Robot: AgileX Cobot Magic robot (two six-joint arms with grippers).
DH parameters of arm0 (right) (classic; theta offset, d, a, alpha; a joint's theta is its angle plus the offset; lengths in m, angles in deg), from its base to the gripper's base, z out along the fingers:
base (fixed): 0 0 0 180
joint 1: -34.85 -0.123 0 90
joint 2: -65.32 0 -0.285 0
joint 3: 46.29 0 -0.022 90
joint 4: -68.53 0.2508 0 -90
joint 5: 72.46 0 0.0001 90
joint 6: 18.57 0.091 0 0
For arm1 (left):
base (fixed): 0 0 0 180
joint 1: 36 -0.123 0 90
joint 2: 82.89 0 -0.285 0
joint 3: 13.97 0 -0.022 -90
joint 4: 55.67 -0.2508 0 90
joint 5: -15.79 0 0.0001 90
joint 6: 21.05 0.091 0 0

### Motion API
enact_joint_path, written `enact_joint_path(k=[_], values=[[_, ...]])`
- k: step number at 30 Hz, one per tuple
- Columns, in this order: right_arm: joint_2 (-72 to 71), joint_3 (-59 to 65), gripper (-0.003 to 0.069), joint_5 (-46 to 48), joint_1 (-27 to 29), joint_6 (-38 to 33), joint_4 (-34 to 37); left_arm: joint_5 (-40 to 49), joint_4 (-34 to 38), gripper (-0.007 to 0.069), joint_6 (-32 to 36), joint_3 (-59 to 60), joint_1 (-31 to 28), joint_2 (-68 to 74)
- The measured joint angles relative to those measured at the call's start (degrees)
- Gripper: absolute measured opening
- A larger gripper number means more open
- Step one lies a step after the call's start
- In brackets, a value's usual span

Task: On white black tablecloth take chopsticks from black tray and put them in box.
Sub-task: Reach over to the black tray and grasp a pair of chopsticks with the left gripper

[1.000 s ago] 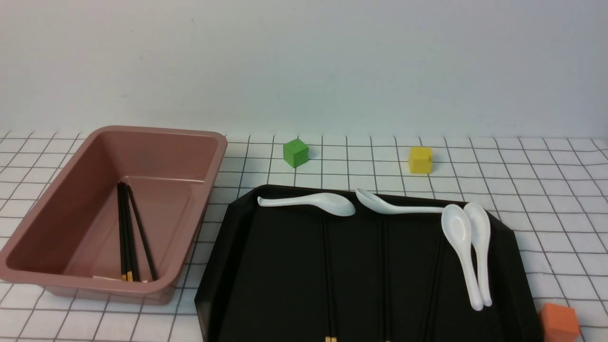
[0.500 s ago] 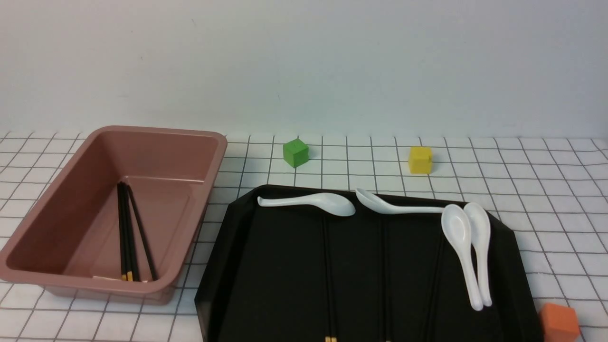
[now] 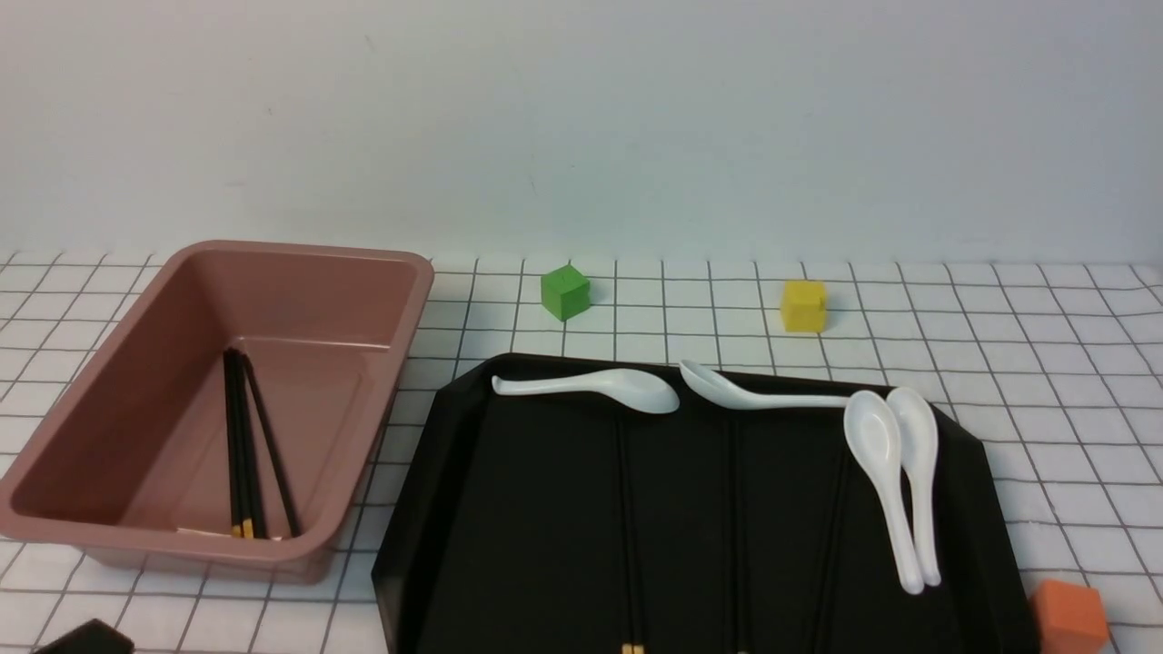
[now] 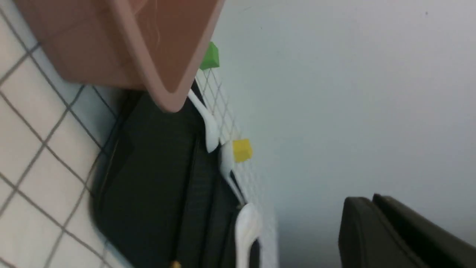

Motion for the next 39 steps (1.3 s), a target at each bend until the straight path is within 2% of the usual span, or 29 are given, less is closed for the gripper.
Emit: enact_joint_path(k=[3, 8, 12, 15, 17, 18, 22, 23, 24, 26, 27, 31, 35, 39], values=[[0.00, 0.00, 0.0240, 0.00, 0.00, 0.00, 0.00, 11.68, -10.47, -0.0013, 0.26, -8.06, 0.00, 12.08], [0.00, 0.00, 0.0240, 0.00, 0.00, 0.00, 0.00, 37.65, -24.96, -0.0013, 3.03, -23.48, 0.00, 35.58], [0.00, 0.00, 0.0240, 0.00, 0.00, 0.00, 0.00, 45.71, -25.82, -0.0013, 8.07, -32.83, 1.13, 49.05], [0.00, 0.00, 0.0240, 0.00, 0.00, 0.00, 0.00, 45.72, -22.85, -0.0013, 9.61, -38.08, 5.56, 54.77], [0.00, 0.00, 0.0240, 0.00, 0.00, 0.00, 0.00, 42.59, -22.03, -0.0013, 7.08, -41.61, 13.09, 59.89], [0.00, 0.00, 0.0240, 0.00, 0.00, 0.00, 0.00, 41.74, -22.33, -0.0013, 6.01, -42.28, 15.04, 61.03], [0.00, 0.00, 0.0240, 0.00, 0.00, 0.00, 0.00, 37.96, -29.50, -0.0013, -5.21, -47.19, 27.50, 70.86], [0.00, 0.00, 0.0240, 0.00, 0.00, 0.00, 0.00, 37.86, -29.50, -0.0013, -5.78, -47.47, 27.99, 70.86], [0.00, 0.00, 0.0240, 0.00, 0.00, 0.00, 0.00, 37.25, -33.65, -0.0009, -10.28, -49.76, 31.46, 75.63], [0.00, 0.00, 0.0240, 0.00, 0.00, 0.00, 0.00, 36.74, -37.94, 0.0013, -15.41, -53.05, 34.84, 80.83], [0.00, 0.00, 0.0240, 0.00, 0.00, 0.00, 0.00, 36.74, -38.31, 0.0013, -15.87, -53.41, 35.11, 81.35], [0.00, 0.00, 0.0240, 0.00, 0.00, 0.00, 0.00, 36.53, -42.87, 0.0117, -20.89, -62.50, 38.61, 91.34], [0.00, 0.00, 0.0240, 0.00, 0.00, 0.00, 0.00, 36.30, -42.99, 0.0244, -21.78, -70.62, 38.89, 99.17], [0.00, 0.00, 0.0240, 0.00, 0.00, 0.00, 0.00, 36.04, -42.79, 0.0318, -21.99, -75.87, 38.89, 103.94]])
